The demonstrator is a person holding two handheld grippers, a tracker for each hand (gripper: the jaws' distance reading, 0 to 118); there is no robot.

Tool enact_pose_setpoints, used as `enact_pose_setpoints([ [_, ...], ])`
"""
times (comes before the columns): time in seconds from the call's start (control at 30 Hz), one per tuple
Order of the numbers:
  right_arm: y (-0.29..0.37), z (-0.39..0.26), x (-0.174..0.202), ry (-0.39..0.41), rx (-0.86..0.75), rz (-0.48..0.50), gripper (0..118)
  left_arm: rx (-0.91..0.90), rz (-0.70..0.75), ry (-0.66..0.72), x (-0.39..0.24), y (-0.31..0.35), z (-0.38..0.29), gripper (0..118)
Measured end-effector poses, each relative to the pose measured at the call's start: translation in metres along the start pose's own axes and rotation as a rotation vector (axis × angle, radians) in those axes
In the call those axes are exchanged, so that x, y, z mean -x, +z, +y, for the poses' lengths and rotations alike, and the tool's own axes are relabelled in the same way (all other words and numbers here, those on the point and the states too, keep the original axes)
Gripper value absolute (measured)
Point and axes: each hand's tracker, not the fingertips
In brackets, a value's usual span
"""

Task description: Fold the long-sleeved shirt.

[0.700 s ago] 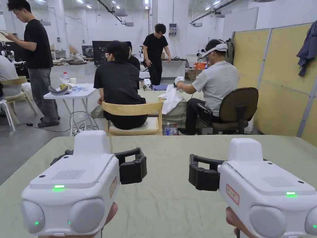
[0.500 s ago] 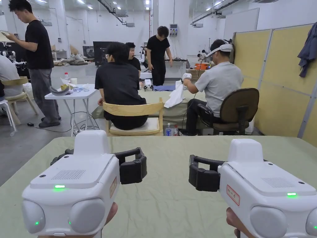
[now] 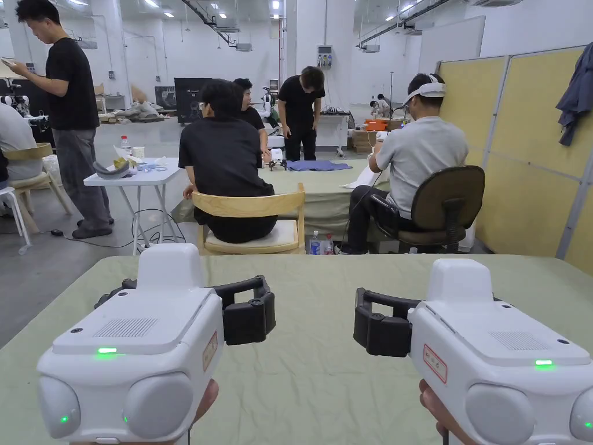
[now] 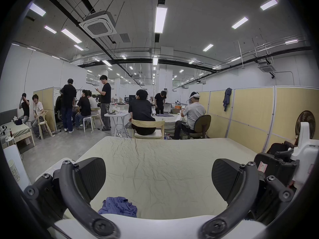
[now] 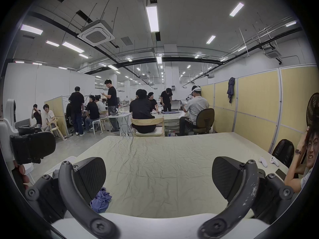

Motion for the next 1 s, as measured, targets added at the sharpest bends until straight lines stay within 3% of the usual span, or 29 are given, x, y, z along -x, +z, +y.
enact_pose_setpoints([
  [1.0,0.0019,0.0041,-0.0007,-0.013,-0.019,0.018,118,-0.014,-0.007,-0.009,0.0006,0.0001,0.0039,118],
])
